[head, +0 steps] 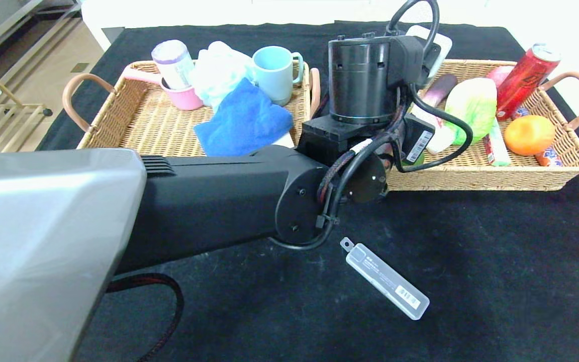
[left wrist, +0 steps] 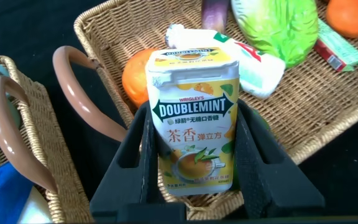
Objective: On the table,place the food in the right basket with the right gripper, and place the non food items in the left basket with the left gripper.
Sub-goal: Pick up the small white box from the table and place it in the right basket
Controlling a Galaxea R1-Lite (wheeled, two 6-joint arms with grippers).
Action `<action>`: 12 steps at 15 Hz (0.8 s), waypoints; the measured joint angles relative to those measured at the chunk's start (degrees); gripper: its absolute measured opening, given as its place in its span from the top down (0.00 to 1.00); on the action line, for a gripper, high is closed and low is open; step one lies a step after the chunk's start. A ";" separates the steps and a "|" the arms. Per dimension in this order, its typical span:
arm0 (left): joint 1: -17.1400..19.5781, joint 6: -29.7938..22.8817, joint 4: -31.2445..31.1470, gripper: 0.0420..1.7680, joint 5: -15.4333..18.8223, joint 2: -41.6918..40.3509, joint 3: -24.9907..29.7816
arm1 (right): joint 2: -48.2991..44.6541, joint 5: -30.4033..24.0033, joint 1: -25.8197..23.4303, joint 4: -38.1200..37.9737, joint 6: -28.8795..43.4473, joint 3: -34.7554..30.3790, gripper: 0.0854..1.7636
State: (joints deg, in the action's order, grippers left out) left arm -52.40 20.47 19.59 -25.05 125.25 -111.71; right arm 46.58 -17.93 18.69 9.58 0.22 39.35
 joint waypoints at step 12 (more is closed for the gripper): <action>0.33 0.15 1.10 0.18 -0.83 0.24 0.24 | 0.38 0.07 0.00 0.01 0.05 -0.20 0.03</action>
State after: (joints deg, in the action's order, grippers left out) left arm -52.07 20.61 20.69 -25.88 125.49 -111.47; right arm 46.96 -17.86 18.69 9.59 0.27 39.16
